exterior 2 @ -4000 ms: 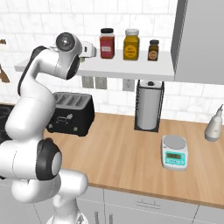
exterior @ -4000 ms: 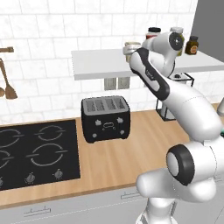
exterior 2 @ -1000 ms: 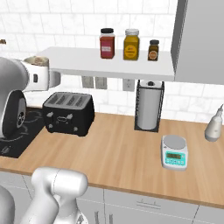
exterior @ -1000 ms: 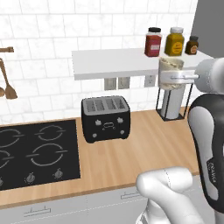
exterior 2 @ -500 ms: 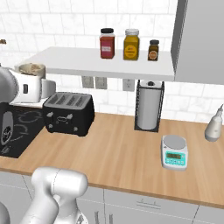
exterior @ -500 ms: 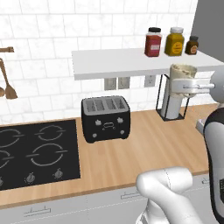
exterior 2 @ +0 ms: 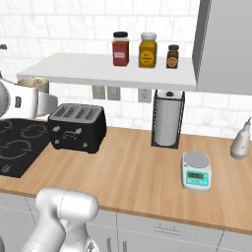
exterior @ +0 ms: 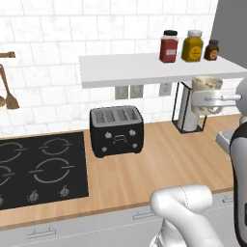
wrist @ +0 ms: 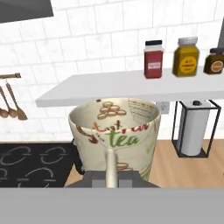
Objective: Gather all objects into one cabinet and sort the glasses and bowls to opposite sides.
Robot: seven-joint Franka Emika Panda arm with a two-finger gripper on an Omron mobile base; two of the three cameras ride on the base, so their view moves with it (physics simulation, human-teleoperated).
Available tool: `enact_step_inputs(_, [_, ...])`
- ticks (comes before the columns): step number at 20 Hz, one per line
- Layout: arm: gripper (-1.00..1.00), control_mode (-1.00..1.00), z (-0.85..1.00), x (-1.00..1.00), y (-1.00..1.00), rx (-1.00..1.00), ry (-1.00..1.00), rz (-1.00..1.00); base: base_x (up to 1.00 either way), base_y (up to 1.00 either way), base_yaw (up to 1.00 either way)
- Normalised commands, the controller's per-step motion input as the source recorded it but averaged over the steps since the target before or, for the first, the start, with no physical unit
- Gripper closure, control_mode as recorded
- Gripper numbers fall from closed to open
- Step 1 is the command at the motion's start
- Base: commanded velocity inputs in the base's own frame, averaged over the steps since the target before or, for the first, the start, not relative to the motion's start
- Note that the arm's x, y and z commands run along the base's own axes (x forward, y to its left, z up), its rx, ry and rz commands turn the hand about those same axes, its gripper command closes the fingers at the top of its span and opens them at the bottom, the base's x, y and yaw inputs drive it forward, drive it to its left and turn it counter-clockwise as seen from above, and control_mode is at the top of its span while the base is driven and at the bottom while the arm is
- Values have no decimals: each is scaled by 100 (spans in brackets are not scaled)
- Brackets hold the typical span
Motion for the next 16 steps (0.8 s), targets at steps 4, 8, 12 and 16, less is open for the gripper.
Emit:
enact_step_inputs(4, [100, -100, 0, -10, 0, -2, 6, 0, 0, 0, 0])
enact_step_inputs(8, [100, -100, -3, -12, 0, -2, 2, 0, 0, 0, 0])
enact_step_inputs(12, [100, 100, -3, -4, 0, -1, 0, 0, -27, 2, 0])
enact_step_inputs(16, [100, 100, 0, 0, 0, 0, 0, 0, -85, 68, 9])
